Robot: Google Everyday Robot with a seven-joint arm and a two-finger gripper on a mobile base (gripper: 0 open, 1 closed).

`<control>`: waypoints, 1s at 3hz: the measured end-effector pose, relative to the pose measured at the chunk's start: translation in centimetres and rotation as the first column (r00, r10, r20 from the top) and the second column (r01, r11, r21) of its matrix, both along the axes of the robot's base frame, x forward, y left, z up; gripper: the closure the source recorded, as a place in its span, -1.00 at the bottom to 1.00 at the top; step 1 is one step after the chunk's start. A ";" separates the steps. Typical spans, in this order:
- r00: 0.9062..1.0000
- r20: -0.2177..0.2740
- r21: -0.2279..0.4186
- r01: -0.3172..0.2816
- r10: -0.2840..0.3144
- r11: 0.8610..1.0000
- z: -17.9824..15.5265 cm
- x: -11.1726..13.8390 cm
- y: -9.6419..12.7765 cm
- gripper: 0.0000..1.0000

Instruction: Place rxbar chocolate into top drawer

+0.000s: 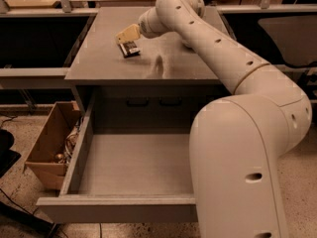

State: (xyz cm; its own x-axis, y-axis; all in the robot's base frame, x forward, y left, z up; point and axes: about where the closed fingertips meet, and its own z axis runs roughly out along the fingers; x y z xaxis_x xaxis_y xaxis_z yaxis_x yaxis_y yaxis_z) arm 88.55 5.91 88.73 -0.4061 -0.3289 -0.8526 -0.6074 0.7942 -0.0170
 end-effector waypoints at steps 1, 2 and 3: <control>0.999 -0.034 0.001 0.039 -0.039 0.999 -2.2 1.0 -0.1 -1.00; 0.996 -0.072 0.025 0.050 -0.048 0.998 -4.4 1.5 0.0 -0.62; 0.995 -0.095 0.041 0.031 -0.027 0.999 -5.3 1.5 1.0 -0.17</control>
Offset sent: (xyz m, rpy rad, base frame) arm 0.0239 -0.0040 -0.0640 0.0620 0.1103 -0.0676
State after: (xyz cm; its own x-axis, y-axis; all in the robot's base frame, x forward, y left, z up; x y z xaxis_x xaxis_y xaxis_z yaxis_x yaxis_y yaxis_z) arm 90.08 6.95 83.42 -0.4945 -0.2802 -0.8228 -0.5815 0.8102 0.0735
